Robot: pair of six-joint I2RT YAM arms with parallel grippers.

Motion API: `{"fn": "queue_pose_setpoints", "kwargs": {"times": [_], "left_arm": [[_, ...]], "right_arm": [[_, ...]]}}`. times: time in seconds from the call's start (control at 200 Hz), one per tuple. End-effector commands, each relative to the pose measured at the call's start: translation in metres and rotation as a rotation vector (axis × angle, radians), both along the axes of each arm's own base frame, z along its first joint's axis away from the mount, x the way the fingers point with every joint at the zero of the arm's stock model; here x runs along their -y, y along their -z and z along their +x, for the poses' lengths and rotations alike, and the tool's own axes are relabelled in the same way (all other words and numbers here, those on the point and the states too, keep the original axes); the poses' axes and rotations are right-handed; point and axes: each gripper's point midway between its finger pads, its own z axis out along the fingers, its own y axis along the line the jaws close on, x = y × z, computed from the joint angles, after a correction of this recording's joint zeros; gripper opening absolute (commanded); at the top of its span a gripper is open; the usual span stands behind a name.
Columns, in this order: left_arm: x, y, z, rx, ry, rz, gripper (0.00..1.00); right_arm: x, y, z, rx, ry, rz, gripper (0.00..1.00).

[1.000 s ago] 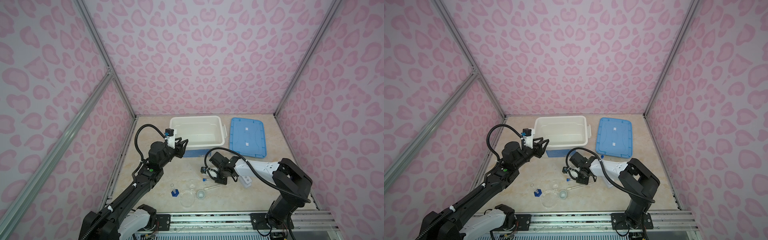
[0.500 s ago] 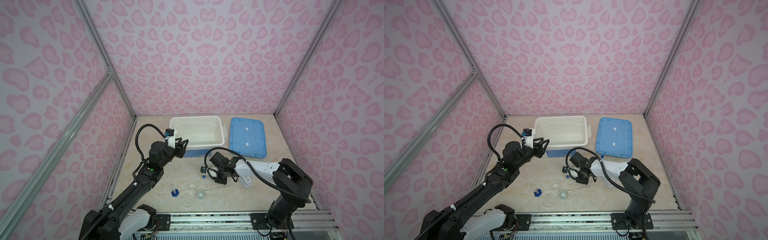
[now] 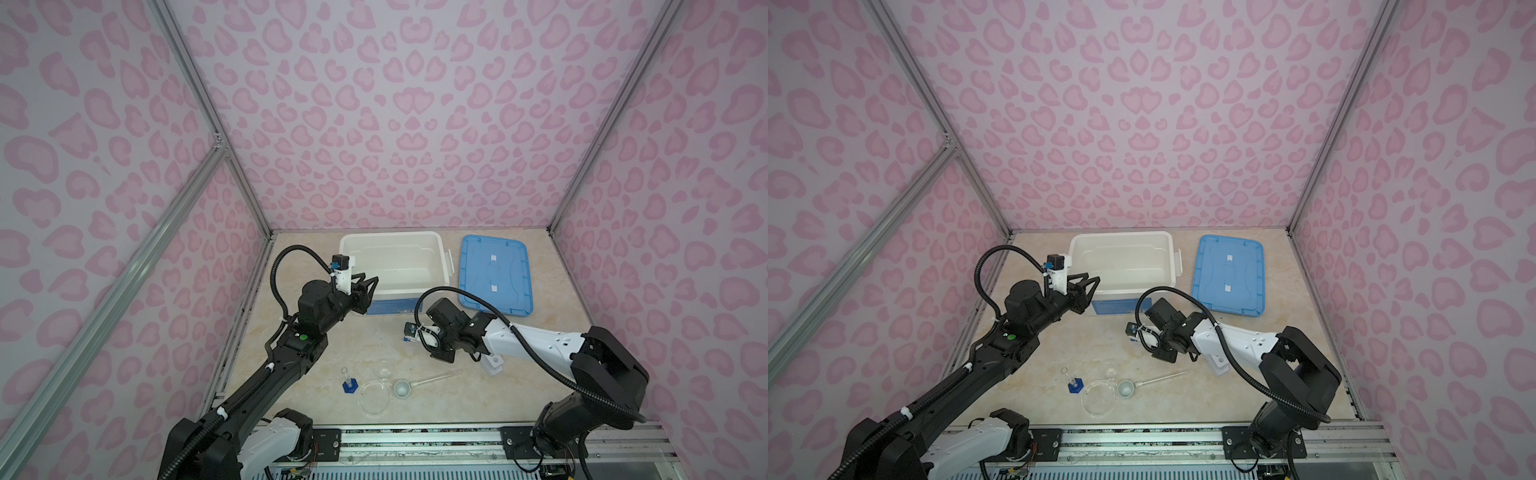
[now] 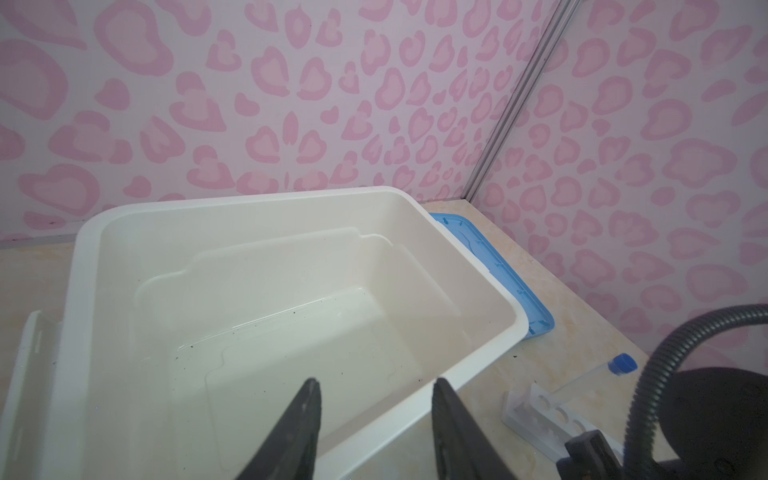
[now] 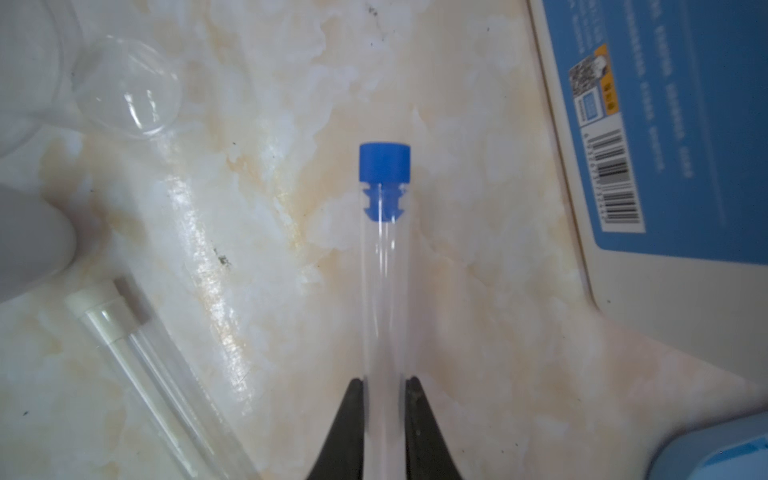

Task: Organize the chemistry lab equipment
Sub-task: 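Lift the blue-capped tube with the right gripper toward the left gripper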

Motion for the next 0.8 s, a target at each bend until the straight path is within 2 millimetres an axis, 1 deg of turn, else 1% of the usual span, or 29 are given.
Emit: {"fn": "queue_pose_setpoints", "kwargs": {"times": [0.0,0.125,0.205,0.405,0.55,0.6,0.62,0.73,0.795], "left_arm": [[0.005,-0.014,-0.001,0.034,0.028,-0.024,0.46],[0.008,-0.015,-0.002,0.029,0.051,-0.028,0.46],[0.014,-0.016,-0.005,0.02,0.092,-0.024,0.46],[0.029,-0.019,-0.012,0.0,0.193,-0.034,0.46],[0.045,-0.022,-0.019,-0.031,0.31,-0.007,0.46],[0.049,-0.029,-0.021,-0.019,0.344,-0.011,0.46],[0.05,-0.025,-0.024,-0.045,0.358,-0.008,0.46],[0.061,-0.034,-0.034,-0.051,0.448,-0.031,0.46],[0.066,-0.037,-0.039,-0.06,0.484,-0.033,0.45]], "right_arm": [[-0.006,-0.011,0.004,0.023,0.021,0.061,0.16],[-0.008,-0.025,0.007,0.058,0.044,0.112,0.16],[-0.009,-0.034,0.009,0.08,0.06,0.148,0.16],[-0.008,-0.068,0.022,0.203,0.141,0.279,0.16],[-0.003,-0.092,0.029,0.299,0.203,0.404,0.15],[-0.002,-0.1,0.03,0.32,0.216,0.443,0.15],[-0.002,-0.103,0.031,0.328,0.221,0.455,0.15],[0.001,-0.116,0.034,0.367,0.246,0.516,0.15],[0.002,-0.129,0.037,0.397,0.261,0.572,0.15]]}}
